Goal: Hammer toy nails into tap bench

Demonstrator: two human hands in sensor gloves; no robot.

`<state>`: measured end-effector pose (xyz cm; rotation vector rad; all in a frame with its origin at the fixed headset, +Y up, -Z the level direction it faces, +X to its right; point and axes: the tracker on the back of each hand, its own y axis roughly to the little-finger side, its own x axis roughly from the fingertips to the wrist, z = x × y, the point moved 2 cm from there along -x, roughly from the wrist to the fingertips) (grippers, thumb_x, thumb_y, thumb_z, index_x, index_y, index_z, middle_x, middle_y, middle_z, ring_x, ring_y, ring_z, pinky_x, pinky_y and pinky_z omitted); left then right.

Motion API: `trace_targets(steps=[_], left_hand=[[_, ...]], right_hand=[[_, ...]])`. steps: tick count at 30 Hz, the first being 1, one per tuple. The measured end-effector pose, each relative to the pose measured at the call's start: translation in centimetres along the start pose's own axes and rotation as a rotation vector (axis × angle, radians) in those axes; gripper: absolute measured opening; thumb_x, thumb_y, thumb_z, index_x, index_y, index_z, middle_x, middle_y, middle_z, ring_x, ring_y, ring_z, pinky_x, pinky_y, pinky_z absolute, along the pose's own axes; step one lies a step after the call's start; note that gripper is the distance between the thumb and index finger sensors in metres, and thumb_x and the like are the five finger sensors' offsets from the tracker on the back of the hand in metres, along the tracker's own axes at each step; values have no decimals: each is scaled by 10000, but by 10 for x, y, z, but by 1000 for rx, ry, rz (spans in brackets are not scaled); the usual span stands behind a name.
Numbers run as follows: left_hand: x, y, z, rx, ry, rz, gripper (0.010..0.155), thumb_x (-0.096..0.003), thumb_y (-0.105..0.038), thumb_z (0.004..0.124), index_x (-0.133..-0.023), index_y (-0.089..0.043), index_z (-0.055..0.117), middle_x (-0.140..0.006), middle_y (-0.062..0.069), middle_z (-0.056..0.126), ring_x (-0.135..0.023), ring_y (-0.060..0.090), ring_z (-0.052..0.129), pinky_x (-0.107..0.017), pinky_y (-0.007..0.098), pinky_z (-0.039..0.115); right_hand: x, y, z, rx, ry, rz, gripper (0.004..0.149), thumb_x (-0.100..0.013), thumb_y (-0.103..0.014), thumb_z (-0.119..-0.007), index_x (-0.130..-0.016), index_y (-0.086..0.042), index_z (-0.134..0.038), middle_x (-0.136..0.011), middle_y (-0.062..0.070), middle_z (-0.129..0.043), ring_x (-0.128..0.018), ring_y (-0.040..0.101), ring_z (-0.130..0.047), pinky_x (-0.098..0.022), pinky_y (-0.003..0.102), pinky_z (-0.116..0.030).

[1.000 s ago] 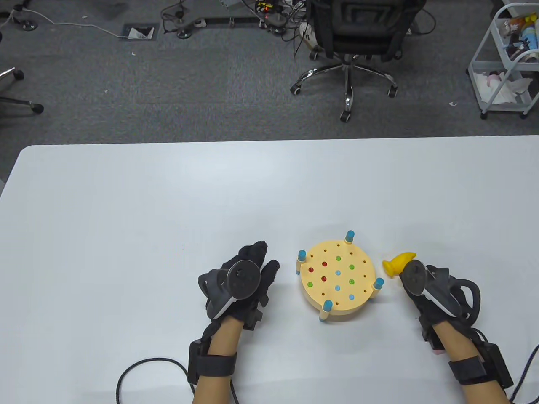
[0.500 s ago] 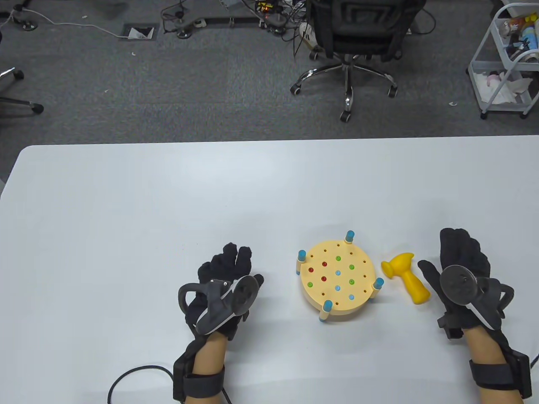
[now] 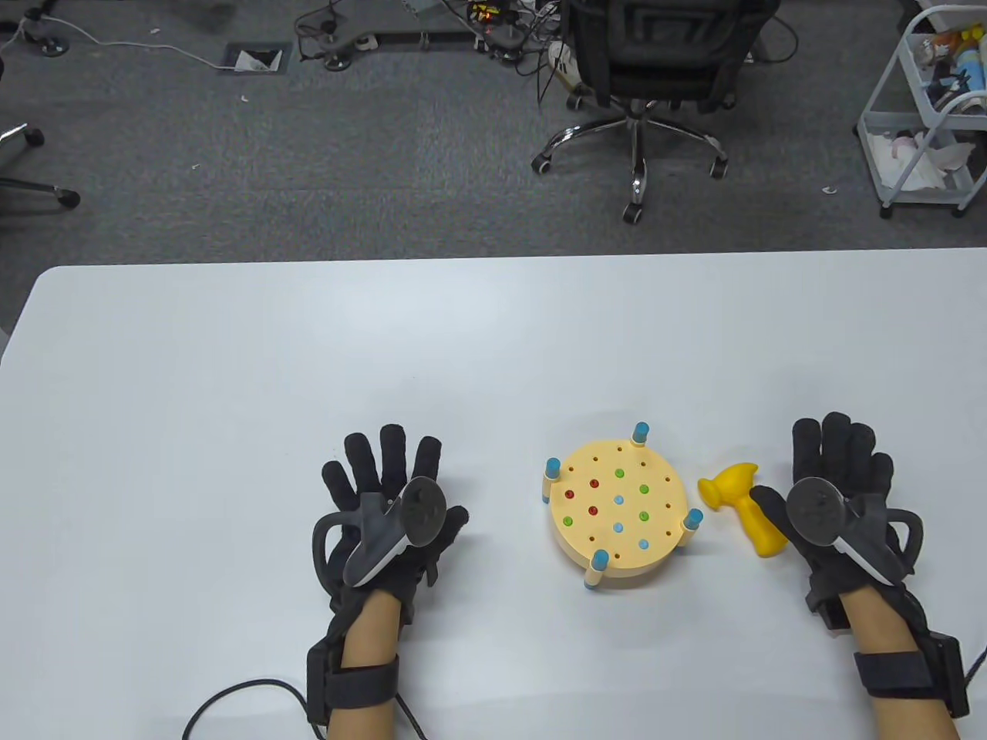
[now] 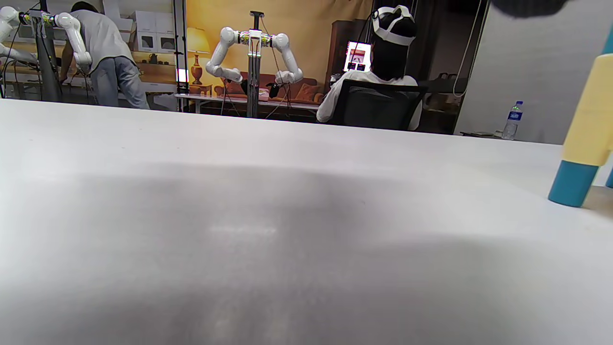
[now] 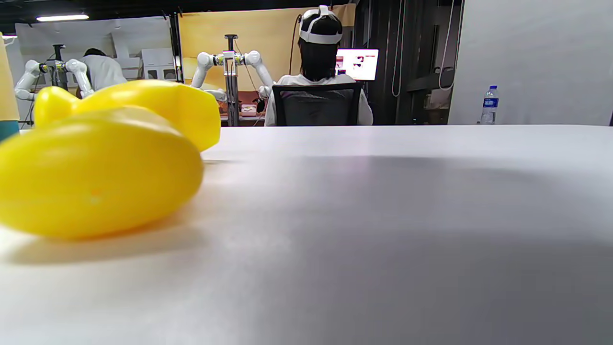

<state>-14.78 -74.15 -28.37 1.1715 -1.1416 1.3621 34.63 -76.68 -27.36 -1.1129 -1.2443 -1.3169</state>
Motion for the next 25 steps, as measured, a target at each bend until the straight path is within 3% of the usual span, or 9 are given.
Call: trace_targets(steps=[25], left_hand=[[0, -15, 6, -44, 49, 65, 859, -344, -666, 600, -1045, -396, 182, -1112, 60, -70, -1010, 508, -42, -666, 738, 33]], right_hand=[[2, -7, -1, 5, -4, 24, 955, -411, -691, -407, -1080, -188, 52, -1098, 163, 138, -1039, 476, 45, -717, 692, -142]])
